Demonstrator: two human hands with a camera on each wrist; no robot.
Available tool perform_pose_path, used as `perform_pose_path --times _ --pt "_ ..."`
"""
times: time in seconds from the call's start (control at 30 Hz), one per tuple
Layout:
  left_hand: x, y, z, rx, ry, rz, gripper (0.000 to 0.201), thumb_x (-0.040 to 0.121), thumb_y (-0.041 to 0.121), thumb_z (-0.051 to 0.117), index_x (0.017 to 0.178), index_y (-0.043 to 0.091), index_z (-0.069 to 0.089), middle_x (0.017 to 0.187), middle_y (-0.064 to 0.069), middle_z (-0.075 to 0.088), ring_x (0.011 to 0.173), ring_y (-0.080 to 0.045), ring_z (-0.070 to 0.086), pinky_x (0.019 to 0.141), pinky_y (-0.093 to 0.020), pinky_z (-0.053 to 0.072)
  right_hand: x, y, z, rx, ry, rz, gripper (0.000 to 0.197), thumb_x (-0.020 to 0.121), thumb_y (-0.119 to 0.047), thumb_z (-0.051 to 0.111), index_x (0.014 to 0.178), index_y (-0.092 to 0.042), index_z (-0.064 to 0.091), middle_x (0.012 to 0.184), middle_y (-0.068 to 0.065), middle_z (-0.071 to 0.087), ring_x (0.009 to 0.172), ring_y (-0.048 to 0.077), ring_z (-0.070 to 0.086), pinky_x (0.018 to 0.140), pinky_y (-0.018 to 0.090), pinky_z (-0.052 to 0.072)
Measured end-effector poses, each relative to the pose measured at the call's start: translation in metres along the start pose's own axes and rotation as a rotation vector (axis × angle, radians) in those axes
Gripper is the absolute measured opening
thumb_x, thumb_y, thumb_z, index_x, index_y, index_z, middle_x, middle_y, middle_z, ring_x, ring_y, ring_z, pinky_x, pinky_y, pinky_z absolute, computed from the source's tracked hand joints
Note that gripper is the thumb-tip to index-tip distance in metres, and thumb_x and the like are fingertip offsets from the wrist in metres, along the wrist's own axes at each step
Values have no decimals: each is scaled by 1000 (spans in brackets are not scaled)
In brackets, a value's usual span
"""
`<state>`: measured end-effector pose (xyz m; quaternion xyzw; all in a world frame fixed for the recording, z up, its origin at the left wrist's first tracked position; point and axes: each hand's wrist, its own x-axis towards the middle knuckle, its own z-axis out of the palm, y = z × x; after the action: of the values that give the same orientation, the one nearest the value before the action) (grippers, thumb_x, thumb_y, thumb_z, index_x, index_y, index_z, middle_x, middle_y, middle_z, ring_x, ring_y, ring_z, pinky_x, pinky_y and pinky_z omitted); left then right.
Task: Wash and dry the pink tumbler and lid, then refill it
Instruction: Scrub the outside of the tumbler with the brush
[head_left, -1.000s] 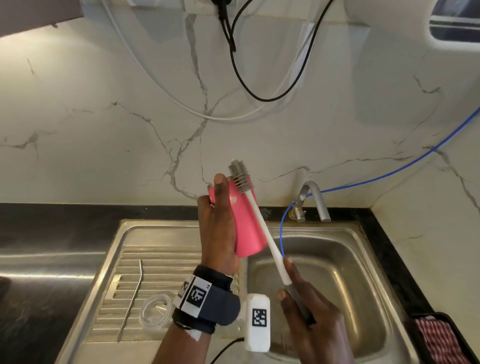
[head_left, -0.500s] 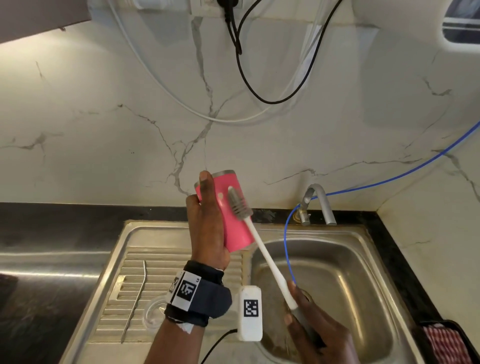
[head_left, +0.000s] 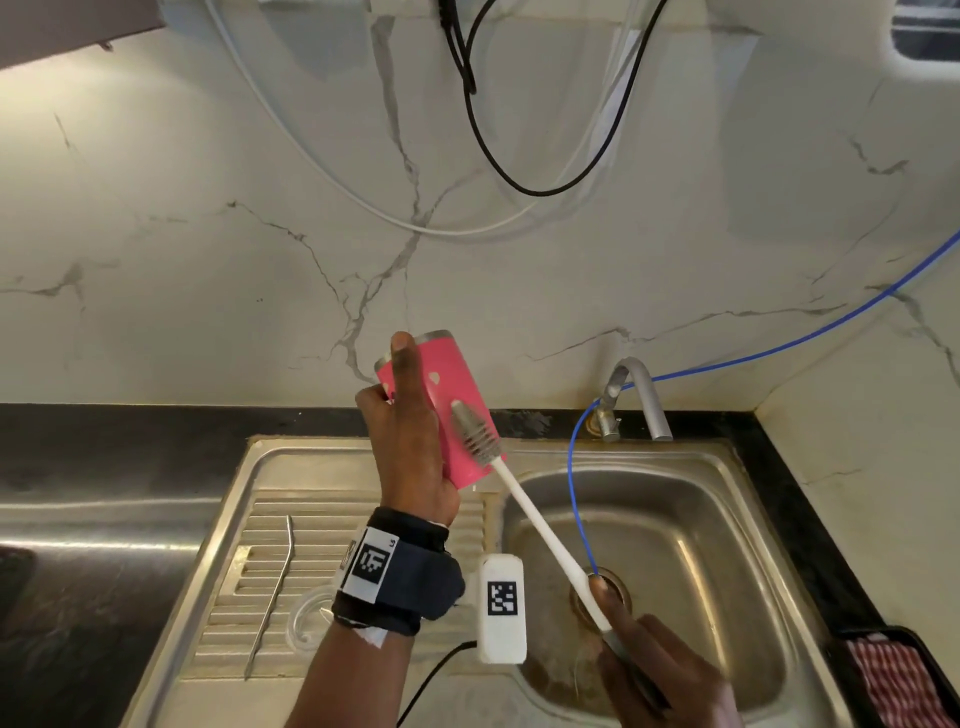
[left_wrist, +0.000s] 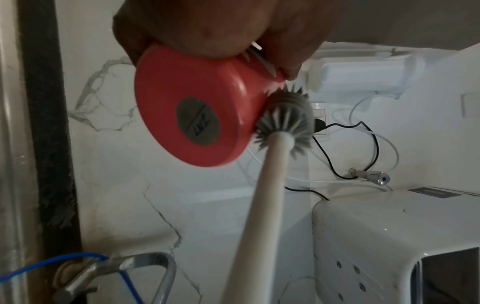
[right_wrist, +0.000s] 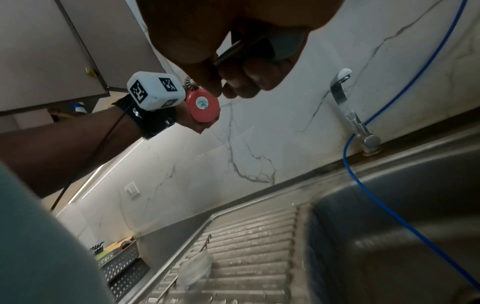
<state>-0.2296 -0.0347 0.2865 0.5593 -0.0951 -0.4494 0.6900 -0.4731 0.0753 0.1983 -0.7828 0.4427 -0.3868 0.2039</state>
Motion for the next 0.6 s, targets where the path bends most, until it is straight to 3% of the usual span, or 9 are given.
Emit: perform_pose_path --times 0.07,0.17,0.27,0.37,0.5,0.6 --pt "-5 -7 4 -2 -42 -15 69 90 71 63 132 22 39 116 -9 63 87 -21 77 71 -46 66 9 0 5 -6 30 7 60 92 -26 70 147 -43 54 85 -14 58 55 -3 48 61 4 43" --pt "-11 -11 11 19 -44 -48 76 82 74 65 132 22 41 115 -9 64 95 -24 72 71 -43 62 19 -2 11 -32 25 13 69 86 -20 74 148 -42 53 74 -8 53 55 6 48 59 8 43" --pt "1 -3 6 1 -1 -31 75 89 73 63 137 22 38 119 -9 63 101 -28 71 74 -45 61 6 3 5 1 -8 0 63 89 -24 73 145 -45 56 85 -14 60 56 5 51 62 7 44" --pt "7 4 0 -16 42 -18 83 82 77 64 139 23 36 121 -9 61 105 -30 69 73 -44 59 -2 1 -5 -28 -49 -4 47 98 -42 59 144 -49 54 97 -24 55 56 -1 48 65 -2 39" --pt "-3 -8 9 10 -15 -49 67 92 66 65 134 21 38 113 -8 62 93 -23 70 68 -39 59 15 3 1 11 -4 41 66 87 -21 74 145 -44 55 81 -17 57 56 -1 52 63 4 43" --pt "0 -9 11 -8 -21 -39 77 86 73 65 135 20 40 118 -11 63 98 -26 71 71 -41 61 18 4 6 29 -1 40 68 84 -19 76 145 -42 57 78 -14 58 57 2 54 63 5 43"
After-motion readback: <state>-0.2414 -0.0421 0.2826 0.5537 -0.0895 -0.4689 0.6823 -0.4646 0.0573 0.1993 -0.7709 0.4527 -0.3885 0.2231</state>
